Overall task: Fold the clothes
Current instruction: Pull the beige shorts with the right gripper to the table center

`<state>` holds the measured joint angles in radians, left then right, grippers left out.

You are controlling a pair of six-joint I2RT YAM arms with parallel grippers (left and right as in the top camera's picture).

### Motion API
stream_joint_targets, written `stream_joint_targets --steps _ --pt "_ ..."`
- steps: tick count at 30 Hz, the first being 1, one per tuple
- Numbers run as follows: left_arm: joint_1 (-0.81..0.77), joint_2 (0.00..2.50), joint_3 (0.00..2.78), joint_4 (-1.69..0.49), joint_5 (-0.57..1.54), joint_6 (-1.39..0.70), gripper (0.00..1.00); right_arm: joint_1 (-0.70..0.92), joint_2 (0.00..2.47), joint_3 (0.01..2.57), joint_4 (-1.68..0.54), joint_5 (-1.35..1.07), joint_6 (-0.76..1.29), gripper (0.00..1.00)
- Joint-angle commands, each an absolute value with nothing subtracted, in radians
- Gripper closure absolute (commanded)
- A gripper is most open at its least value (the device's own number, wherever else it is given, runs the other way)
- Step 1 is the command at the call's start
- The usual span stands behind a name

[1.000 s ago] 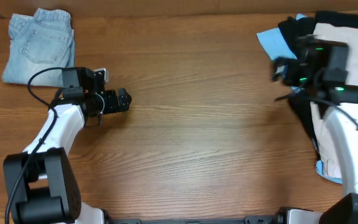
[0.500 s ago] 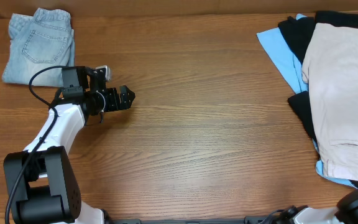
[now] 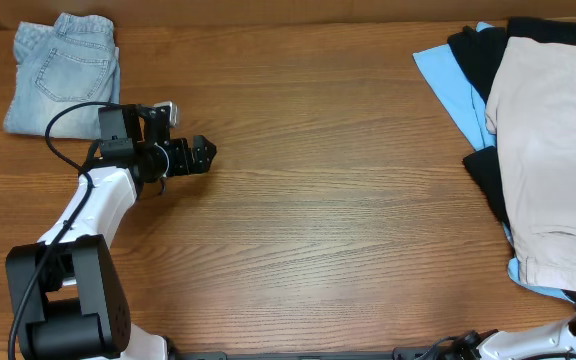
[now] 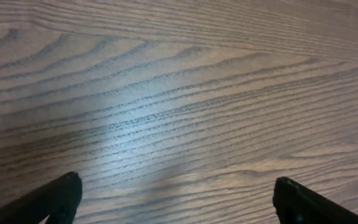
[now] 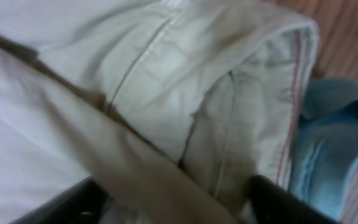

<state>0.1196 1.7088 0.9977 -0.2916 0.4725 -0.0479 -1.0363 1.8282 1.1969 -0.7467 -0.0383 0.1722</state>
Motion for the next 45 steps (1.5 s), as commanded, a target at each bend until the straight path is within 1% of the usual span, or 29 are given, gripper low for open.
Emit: stream_joint_targets --steps 1,3,5,6,8,11,13,14,19,23,25,28,29,30,31,32,33,34,35,36,40,41,45 --pt "0.123 1.705 1.01 -0.286 0.487 -0.029 0.0 -1.034 1.841 1.186 -0.755 -0.032 0.16 0.56" --pt "0.123 1.705 1.01 -0.286 0.488 -0.03 0.0 -1.034 1.84 1.187 -0.754 -0.043 0.16 0.67" --pt "0.123 1.705 1.012 -0.285 0.488 -0.03 0.0 -1.034 1.84 1.198 -0.759 -0.072 0.16 0.71" --pt "0.123 1.705 1.015 -0.281 0.488 -0.03 0.0 -1.034 1.84 1.216 -0.775 -0.094 0.16 0.76" --pt "0.123 1.705 1.024 -0.279 0.49 -0.03 0.0 -1.033 1.835 1.264 -0.822 -0.115 0.16 0.8" --pt "0.123 1.705 1.042 -0.281 0.495 -0.033 0.0 -1.024 1.819 1.359 -0.9 -0.173 0.16 0.81" --pt "0.123 1.704 1.058 -0.28 0.505 -0.035 0.0 -1.011 1.808 1.419 -0.95 -0.204 0.159 0.88" --pt "0.123 1.703 1.071 -0.28 0.52 -0.038 0.0 -0.99 1.798 1.464 -0.987 -0.232 0.154 0.96" --pt "0.123 1.697 1.117 -0.291 0.586 -0.061 0.09 -0.876 1.755 1.543 -1.062 -0.309 0.114 0.96" --pt "0.124 1.674 1.157 -0.328 0.621 -0.059 0.1 -0.74 1.7 1.547 -1.096 -0.366 0.073 0.96" --pt "0.126 1.652 1.198 -0.38 0.616 -0.019 0.1 -0.633 1.667 1.547 -1.119 -0.416 0.07 0.96" --pt "0.132 1.617 1.28 -0.472 0.522 -0.006 0.08 -0.445 1.629 1.547 -1.132 -0.531 0.07 0.96" --pt "0.137 1.605 1.308 -0.501 0.484 -0.006 0.06 -0.407 1.625 1.547 -1.131 -0.551 0.07 0.96" --pt "0.145 1.592 1.342 -0.537 0.435 -0.007 0.05 -0.32 1.62 1.547 -1.124 -0.577 0.071 0.96" --pt "0.15 1.586 1.36 -0.555 0.41 -0.006 0.03 -0.281 1.619 1.547 -1.121 -0.584 0.071 0.96" --pt "0.16 1.578 1.39 -0.586 0.368 -0.006 0.02 -0.188 1.62 1.547 -1.112 -0.586 0.078 0.96" --pt "0.168 1.574 1.409 -0.606 0.337 -0.006 0.01 -0.154 1.62 1.547 -1.108 -0.586 0.079 0.96" --pt "0.178 1.572 1.428 -0.626 0.306 -0.007 0.0 -0.066 1.62 1.547 -1.097 -0.585 0.079 0.96" --pt "0.184 1.572 1.439 -0.636 0.285 -0.006 0.0 -0.033 1.62 1.547 -1.093 -0.585 0.082 0.96" --pt "0.192 1.572 1.447 -0.647 0.251 -0.007 0.0 0.069 1.62 1.547 -1.073 -0.58 0.104 0.96" --pt "0.203 1.573 1.448 -0.651 0.179 -0.007 0.0 0.299 1.623 1.545 -1.018 -0.504 0.16 0.96" --pt "0.203 1.573 1.448 -0.65 0.152 -0.007 0.0 0.389 1.631 1.545 -0.991 -0.486 0.184 0.95" --pt "0.203 1.573 1.448 -0.644 0.092 -0.006 0.0 0.559 1.655 1.544 -0.928 -0.487 0.193 0.9"
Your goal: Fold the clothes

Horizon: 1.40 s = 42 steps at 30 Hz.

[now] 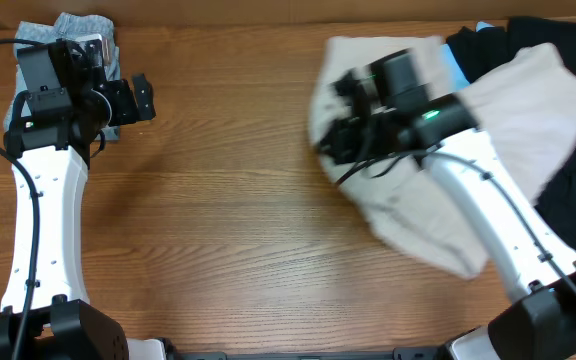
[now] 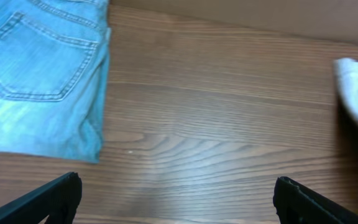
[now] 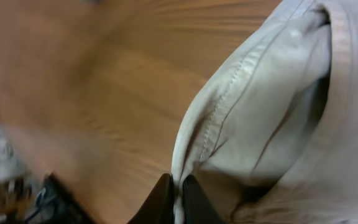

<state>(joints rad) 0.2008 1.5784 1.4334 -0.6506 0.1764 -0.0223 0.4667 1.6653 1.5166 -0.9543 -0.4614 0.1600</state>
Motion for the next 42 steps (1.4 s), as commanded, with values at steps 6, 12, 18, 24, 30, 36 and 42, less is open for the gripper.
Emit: stream_joint_targets --steps 6,12,18,24,30,36,42 --pt "0.204 1.575 1.448 -0.628 0.011 -0.006 0.0 0.768 1.713 1.544 -0.842 -0.483 0.211 0.84" --pt "0.204 1.575 1.448 -0.624 -0.008 -0.006 0.0 0.921 1.751 1.544 -0.86 -0.477 0.215 0.81" --pt "0.201 1.578 1.448 -0.624 0.032 -0.007 0.0 0.82 1.731 1.544 -0.88 -0.314 0.346 0.61" --pt "0.13 1.661 1.448 -0.614 0.199 0.092 0.0 0.523 1.73 1.544 -0.902 -0.253 0.345 0.37" --pt "-0.03 1.849 1.45 -0.463 0.274 0.154 0.0 0.293 1.73 1.544 -0.899 -0.247 0.305 0.08" --pt "-0.161 2.055 1.652 -0.479 0.281 0.149 0.0 0.224 1.73 1.544 -0.923 -0.234 0.28 0.07" --pt "-0.206 2.313 2.239 -0.895 0.229 0.109 0.0 0.223 1.73 1.544 -0.928 -0.213 0.281 0.06"
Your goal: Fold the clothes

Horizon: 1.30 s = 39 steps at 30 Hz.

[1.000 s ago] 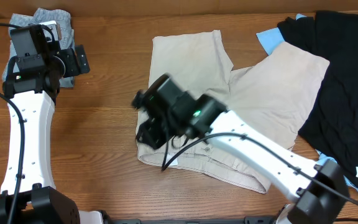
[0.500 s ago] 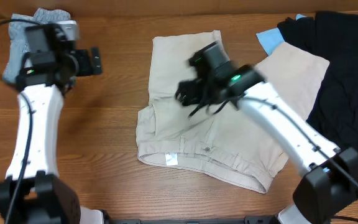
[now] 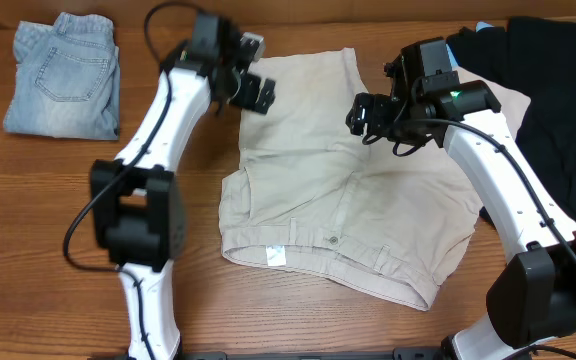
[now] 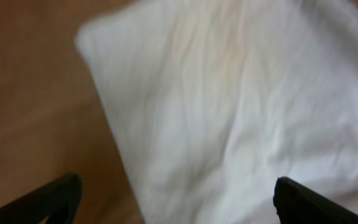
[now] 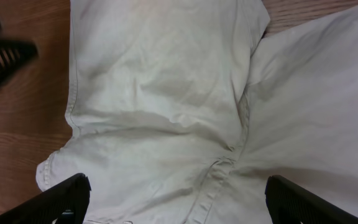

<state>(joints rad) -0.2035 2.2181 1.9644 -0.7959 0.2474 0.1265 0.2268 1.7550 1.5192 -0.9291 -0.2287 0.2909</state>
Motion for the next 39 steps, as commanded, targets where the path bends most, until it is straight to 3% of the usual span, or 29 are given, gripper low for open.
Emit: stream_joint_targets --steps 1,5,18,29,39 --pt "-0.205 2.345 2.299 -0.921 0.229 0.108 0.0 0.223 1.73 1.544 -0.929 -0.213 0.281 0.06" --pt "-0.192 2.501 2.458 -0.915 0.205 0.046 0.0 0.223 1.73 1.544 -0.929 -0.21 0.281 0.06" --pt "-0.185 2.642 2.458 -0.834 0.199 0.023 0.01 0.223 1.73 1.544 -0.929 -0.195 0.281 0.07" --pt "-0.184 2.646 2.438 -0.838 0.167 0.068 0.25 0.223 1.73 1.544 -0.929 -0.184 0.281 0.08" --pt "-0.186 2.646 2.408 -0.834 0.145 0.052 0.33 0.223 1.73 1.544 -0.929 -0.179 0.281 0.09"
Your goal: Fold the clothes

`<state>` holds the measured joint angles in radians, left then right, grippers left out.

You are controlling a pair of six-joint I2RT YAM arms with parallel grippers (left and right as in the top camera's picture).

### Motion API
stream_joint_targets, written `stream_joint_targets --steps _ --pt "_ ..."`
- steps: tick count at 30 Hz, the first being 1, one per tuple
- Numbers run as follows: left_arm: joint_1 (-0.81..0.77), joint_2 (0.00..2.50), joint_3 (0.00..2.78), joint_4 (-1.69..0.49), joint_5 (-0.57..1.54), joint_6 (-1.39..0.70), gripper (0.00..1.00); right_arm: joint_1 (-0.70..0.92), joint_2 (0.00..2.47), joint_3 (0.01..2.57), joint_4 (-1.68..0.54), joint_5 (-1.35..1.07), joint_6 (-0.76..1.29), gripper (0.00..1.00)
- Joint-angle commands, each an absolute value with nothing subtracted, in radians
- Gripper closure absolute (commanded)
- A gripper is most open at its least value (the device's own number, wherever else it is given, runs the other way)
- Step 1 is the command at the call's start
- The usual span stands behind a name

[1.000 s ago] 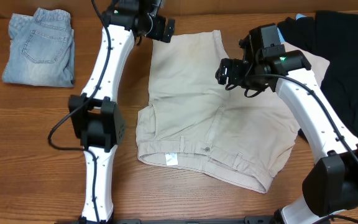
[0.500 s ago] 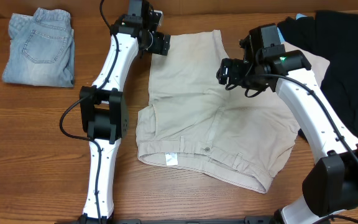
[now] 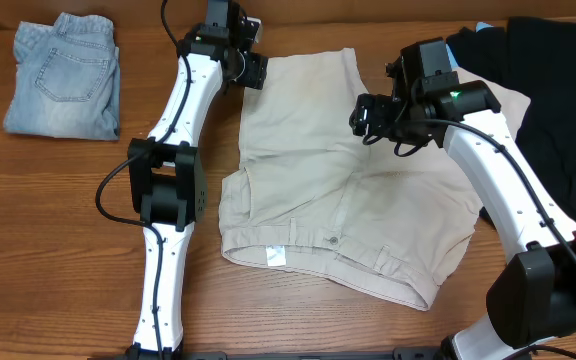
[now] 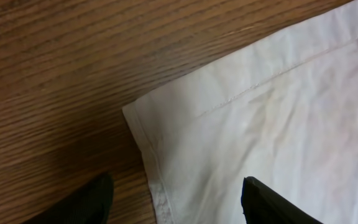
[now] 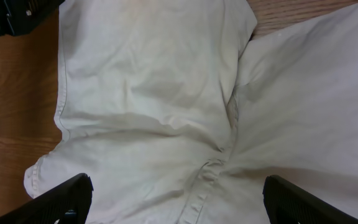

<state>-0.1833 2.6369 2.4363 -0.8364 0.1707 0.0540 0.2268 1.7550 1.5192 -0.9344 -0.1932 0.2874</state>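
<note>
Beige shorts [image 3: 318, 180] lie spread flat mid-table, waistband toward the front and legs toward the back. My left gripper [image 3: 252, 72] is low at the far-left leg's hem corner. In the left wrist view its fingers [image 4: 95, 200] straddle that hem corner [image 4: 146, 149], and the gripper [image 4: 176, 208] is open with cloth between the jaws. My right gripper [image 3: 366, 120] hovers open above the crotch seam [image 5: 213, 168]. In its own view the right gripper [image 5: 179, 205] has nothing between its jaws.
Folded blue jeans [image 3: 63, 75] sit at the back-left corner. A pile of black and light-blue garments [image 3: 558, 90] lies at the right edge, touching the shorts' right leg. Bare wood table [image 3: 88, 230] lies to the left and in front of the shorts.
My left gripper has moved from over the left leg's cloth to its outer hem corner, lower, with the jaws closer together. The right gripper and the shorts have hardly shifted.
First my left gripper was open over bare table near the jeans, and my right was at the beige shorts on the right pile. Then the right was shut on the shorts toward mid-table. Later the shorts lay spread with both grippers open above. Now the left straddles the hem corner.
</note>
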Motion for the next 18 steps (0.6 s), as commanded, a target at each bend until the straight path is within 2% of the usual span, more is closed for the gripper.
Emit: stream_joint_targets --steps 1,7,10,16,18 --pt "-0.186 2.646 2.407 -0.835 0.144 0.052 0.33 0.223 1.73 1.544 -0.929 -0.179 0.281 0.09" --pt "-0.19 2.651 2.406 -0.847 0.123 0.053 0.31 0.223 1.73 1.544 -0.928 -0.179 0.281 0.09" --pt "-0.195 2.663 2.406 -0.856 0.123 0.052 0.34 0.223 1.73 1.544 -0.929 -0.179 0.281 0.09" --pt "-0.212 2.694 2.406 -0.866 0.121 0.052 0.51 0.223 1.73 1.544 -0.93 -0.179 0.281 0.09" --pt "-0.216 2.695 2.406 -0.871 0.121 0.052 0.65 0.223 1.73 1.544 -0.93 -0.179 0.281 0.09"
